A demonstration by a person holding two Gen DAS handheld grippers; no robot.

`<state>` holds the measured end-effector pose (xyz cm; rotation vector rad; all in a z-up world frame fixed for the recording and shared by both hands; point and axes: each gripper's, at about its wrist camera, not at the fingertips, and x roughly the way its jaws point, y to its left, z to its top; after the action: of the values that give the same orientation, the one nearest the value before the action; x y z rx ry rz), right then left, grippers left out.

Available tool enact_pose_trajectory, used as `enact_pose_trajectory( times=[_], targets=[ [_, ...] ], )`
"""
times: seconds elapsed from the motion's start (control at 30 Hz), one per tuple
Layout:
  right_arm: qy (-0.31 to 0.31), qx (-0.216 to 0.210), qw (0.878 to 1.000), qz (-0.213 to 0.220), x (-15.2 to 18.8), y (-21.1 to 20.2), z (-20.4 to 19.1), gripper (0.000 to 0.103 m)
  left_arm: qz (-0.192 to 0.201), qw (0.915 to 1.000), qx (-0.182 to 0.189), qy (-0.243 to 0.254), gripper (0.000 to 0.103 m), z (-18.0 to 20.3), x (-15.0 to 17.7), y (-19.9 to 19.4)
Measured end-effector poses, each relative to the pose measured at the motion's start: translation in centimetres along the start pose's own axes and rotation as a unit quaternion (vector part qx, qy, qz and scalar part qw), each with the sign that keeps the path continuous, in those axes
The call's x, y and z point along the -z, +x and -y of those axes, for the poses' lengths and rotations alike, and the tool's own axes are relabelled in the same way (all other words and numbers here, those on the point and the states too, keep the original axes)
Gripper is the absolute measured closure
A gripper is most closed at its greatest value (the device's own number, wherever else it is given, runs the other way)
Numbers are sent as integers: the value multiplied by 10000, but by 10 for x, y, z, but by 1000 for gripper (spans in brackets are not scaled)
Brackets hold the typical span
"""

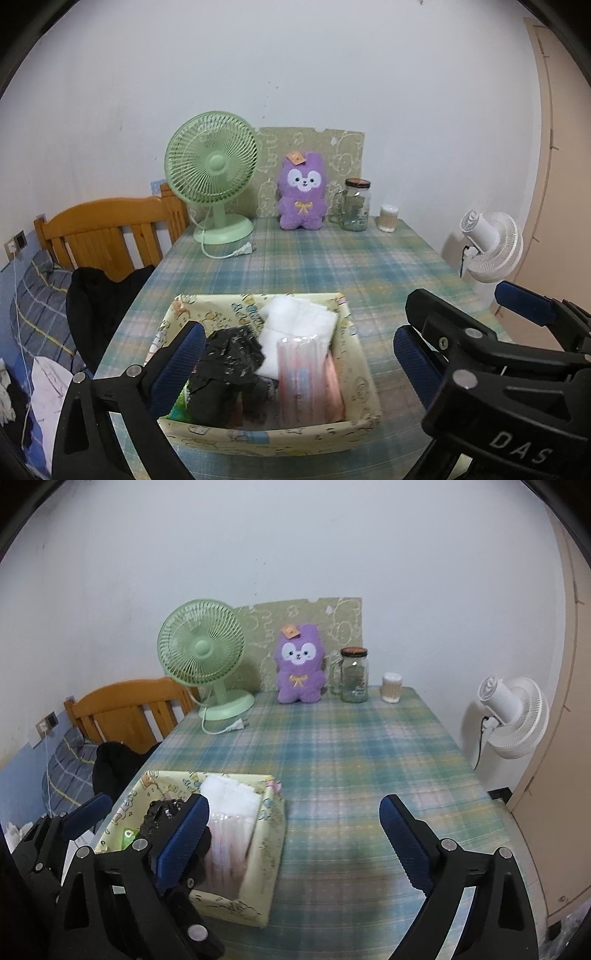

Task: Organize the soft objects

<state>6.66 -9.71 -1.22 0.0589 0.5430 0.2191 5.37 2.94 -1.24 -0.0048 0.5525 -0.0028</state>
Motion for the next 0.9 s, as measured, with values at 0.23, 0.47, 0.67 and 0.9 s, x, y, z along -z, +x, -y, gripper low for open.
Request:
enact_pose_trajectory(
  times=[0.23, 0.47, 0.67, 0.9],
  targets=[
    [78, 84, 9995, 280, -6, -28, 23, 6, 202, 9998, -44, 52, 0, 19, -10, -15],
    [157, 153, 9983, 531, -11, -53, 46, 5, 401, 9990, -112, 157, 0, 39, -18, -32],
    [206, 226, 9971, 702, -11, -73, 63, 5, 504, 9985, -99, 186, 0, 51, -21, -46],
    [200, 243, 9958, 854, -12, -90, 76, 5, 604, 9980, -170, 116, 0, 60, -24, -59]
  ],
)
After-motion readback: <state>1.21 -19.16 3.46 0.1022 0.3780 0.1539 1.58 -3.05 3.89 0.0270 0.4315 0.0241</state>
